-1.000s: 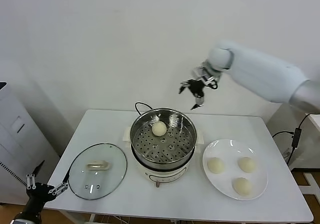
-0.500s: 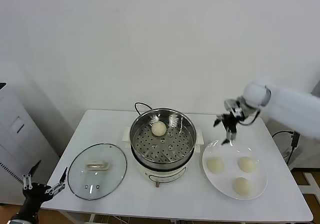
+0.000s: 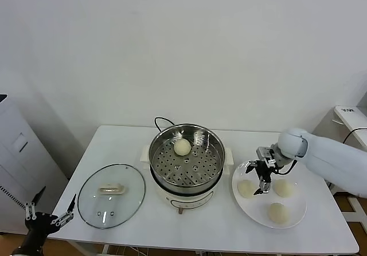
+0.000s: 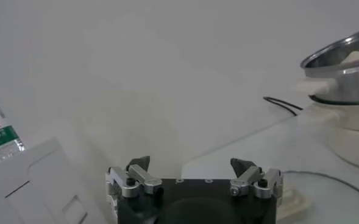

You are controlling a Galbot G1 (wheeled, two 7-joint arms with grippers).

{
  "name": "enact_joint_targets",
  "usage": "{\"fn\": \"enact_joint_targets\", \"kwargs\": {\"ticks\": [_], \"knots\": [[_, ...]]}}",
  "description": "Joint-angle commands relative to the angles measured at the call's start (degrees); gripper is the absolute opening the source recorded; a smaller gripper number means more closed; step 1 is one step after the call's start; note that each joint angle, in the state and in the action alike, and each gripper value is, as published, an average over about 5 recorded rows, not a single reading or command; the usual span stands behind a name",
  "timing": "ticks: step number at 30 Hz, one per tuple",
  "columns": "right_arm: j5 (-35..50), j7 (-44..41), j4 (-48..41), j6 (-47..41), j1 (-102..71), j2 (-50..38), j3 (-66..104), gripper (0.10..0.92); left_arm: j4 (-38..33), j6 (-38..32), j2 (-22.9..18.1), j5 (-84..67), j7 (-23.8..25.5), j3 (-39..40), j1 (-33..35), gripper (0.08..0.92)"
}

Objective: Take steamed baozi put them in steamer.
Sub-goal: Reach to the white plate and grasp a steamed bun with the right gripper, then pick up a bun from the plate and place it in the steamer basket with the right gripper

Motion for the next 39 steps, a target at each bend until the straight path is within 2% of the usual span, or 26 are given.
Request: {"fn": "enact_joint_targets", "kwargs": {"ticks": [1, 5, 8, 17, 26, 30, 33, 35, 39], "knots": [[-2.07, 1.24, -2.47, -0.04, -4.99, 2.40, 3.45, 0.823, 0.23, -0.07, -0.21, 0.17, 0.01, -0.12, 0.21, 0.823], [-2.78, 1.21, -3.04, -0.22, -4.97, 3.34, 3.07, 0.820, 0.29, -0.16, -0.27, 0.15, 0.00, -0.32, 0.29, 0.823], [-3.06, 1.15, -3.36, -0.29, -4.61, 3.49, 2.76, 0.779, 0.26, -0.24, -0.31, 0.08, -0.01, -0.47, 0.35, 0.823], [0.93, 0.63, -1.23, -0.50, -0.02, 1.33, -0.36, 0.526, 0.35, -0.32, -0.42, 0.04, 0.01, -0.51, 0.23, 0.823], [19.07, -5.98, 1.13, 0.54, 33.36, -0.20, -19.85, 0.284, 0.46, -0.34, -0.24, -0.02, 0.03, -0.26, 0.01, 0.823], [29.77, -10.74, 2.05, 0.82, 47.72, 2.90, -28.63, 0.257, 0.49, -0.27, -0.01, 0.03, 0.04, -0.13, -0.28, 0.823], [35.00, -12.71, 4.94, -0.88, 51.85, 4.87, -29.86, 0.253, 0.41, -0.14, -0.03, 0.09, 0.03, 0.16, -0.67, 0.823], [37.88, -11.30, 8.17, -2.91, 52.14, 5.88, -30.07, 0.252, 0.42, -0.10, -0.29, 0.27, 0.03, 0.54, -0.97, 0.823], [39.53, -2.84, 16.11, -8.52, 44.72, 8.37, -26.24, 0.255, 0.25, -0.11, -0.87, 0.82, 0.03, 1.37, -1.23, 0.823]]}}
